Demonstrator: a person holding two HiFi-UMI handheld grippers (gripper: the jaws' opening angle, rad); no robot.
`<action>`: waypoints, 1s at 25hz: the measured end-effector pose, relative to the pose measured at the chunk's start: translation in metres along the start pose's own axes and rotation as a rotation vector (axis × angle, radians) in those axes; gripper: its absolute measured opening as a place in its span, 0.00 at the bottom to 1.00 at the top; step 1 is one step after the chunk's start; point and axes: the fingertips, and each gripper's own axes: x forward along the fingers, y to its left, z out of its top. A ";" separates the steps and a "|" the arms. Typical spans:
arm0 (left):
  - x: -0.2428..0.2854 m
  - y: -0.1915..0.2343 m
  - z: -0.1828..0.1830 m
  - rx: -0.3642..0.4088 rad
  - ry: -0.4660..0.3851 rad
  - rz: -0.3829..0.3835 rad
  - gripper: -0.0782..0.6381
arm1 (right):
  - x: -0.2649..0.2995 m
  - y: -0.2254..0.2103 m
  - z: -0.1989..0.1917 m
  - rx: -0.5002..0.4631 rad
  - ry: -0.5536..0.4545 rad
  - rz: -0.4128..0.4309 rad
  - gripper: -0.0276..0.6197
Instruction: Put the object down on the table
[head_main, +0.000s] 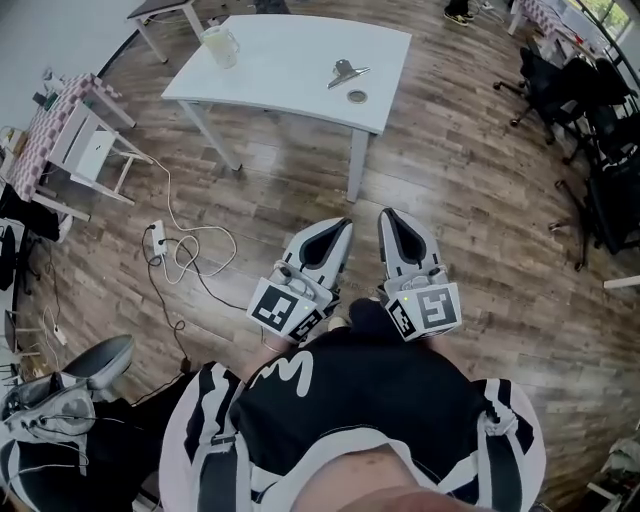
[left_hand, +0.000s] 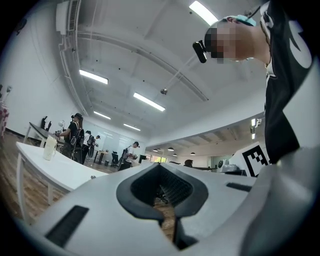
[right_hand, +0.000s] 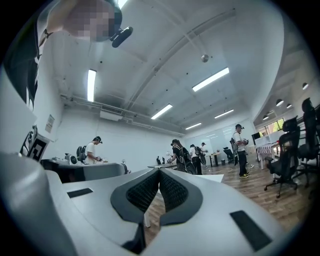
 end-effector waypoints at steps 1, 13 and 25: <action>-0.001 -0.002 0.004 0.013 -0.012 -0.003 0.11 | -0.001 0.001 0.003 -0.010 -0.003 0.002 0.07; -0.007 -0.016 0.014 0.009 -0.032 -0.014 0.11 | -0.013 0.015 0.011 -0.066 0.015 0.004 0.07; -0.024 -0.016 0.014 0.014 -0.023 -0.014 0.11 | -0.018 0.031 0.009 -0.060 0.014 0.015 0.07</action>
